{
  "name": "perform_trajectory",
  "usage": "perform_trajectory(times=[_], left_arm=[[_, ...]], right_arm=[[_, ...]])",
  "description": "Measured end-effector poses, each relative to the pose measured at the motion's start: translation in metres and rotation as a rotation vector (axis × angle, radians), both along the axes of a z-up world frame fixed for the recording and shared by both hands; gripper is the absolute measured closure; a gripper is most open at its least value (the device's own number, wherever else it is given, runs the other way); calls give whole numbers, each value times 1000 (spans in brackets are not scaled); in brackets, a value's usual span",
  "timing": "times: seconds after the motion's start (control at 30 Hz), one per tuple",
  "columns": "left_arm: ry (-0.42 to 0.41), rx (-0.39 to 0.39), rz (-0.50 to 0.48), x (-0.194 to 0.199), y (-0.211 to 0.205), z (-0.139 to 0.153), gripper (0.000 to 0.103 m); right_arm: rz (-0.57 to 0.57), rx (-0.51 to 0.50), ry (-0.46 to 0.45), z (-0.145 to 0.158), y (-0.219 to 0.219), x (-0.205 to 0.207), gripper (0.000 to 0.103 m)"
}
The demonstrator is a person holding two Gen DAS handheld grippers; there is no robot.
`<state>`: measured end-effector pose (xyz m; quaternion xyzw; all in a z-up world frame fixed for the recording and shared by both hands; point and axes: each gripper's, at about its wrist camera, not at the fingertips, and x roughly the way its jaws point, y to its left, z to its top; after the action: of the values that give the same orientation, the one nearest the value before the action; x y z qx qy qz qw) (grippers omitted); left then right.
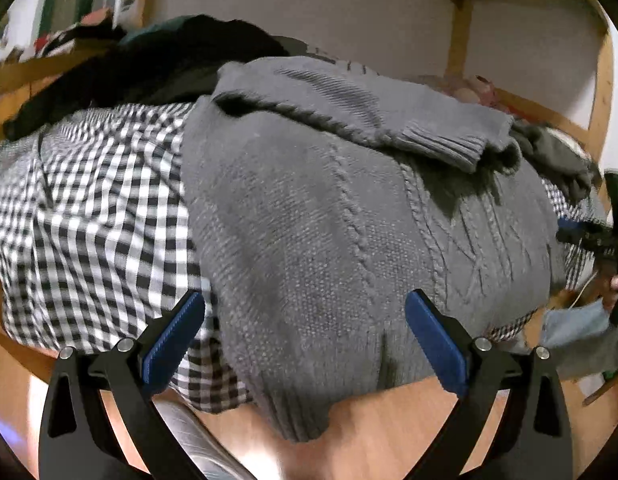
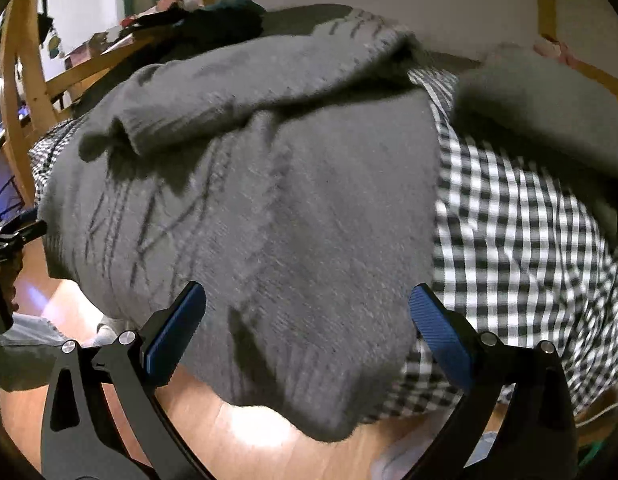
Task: Fold large clothes
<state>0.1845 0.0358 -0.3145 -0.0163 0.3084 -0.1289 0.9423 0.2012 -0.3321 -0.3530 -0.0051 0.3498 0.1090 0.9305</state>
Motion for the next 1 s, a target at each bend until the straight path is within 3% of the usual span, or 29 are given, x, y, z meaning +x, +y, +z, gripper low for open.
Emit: perform_trajectory(times=[0.13, 0.2, 0.23, 0.27, 0.3, 0.37, 0.43, 0.47, 0.5, 0.53, 0.6, 0.7, 0.73, 0.77, 0.8, 0.87, 0.9, 0.93, 1.0], left_arm=[[18, -112, -42, 8, 5, -7, 5], [50, -170, -62, 12, 7, -6, 5], [52, -196, -79, 11, 7, -3, 6], [51, -205, -89, 11, 6, 0, 11], [51, -192, -92, 10, 4, 4, 26], [70, -169, -95, 11, 2, 5, 35], [127, -177, -91, 19, 2, 1, 52], [141, -175, -75, 21, 3, -1, 52], [156, -150, -31, 24, 6, -6, 46], [168, -130, -3, 26, 7, -10, 25], [176, -73, 52, 27, 6, -19, 5], [230, -21, 52, 29, -4, -34, 6], [226, -24, 30, 27, -8, -34, 6], [230, -42, 2, 26, -11, -33, 6], [231, -63, -10, 25, -14, -28, 6], [196, -121, -25, 23, -12, -16, 30], [181, -130, -9, 22, -10, -10, 61], [181, -122, 22, 23, -7, -7, 79], [226, -215, 39, 28, 9, -13, 81]], right_arm=[[10, 30, 33, -14, -7, 3, 3], [23, 60, 48, -17, -8, 5, 14], [25, 76, 51, -16, -10, 5, 25], [29, 101, 63, -14, -13, 6, 30], [29, 125, 74, -14, -17, 7, 33], [30, 188, 94, -14, -28, 9, 47], [44, 249, 110, -14, -37, 10, 51], [23, 222, 119, -15, -39, 12, 51], [-34, 128, 136, -19, -39, 14, 51], [-38, 107, 144, -22, -39, 14, 51], [-37, 154, 145, -24, -45, 13, 51], [-29, 196, 166, -26, -50, 13, 49], [0, 236, 166, -25, -50, 11, 53], [48, 294, 165, -22, -50, 11, 66], [89, 331, 152, -19, -49, 8, 68], [164, 347, 118, -10, -40, 2, 72], [178, 351, 131, -9, -37, 3, 75], [169, 331, 149, -12, -35, 5, 76], [84, 210, 216, -28, -34, 13, 76]])
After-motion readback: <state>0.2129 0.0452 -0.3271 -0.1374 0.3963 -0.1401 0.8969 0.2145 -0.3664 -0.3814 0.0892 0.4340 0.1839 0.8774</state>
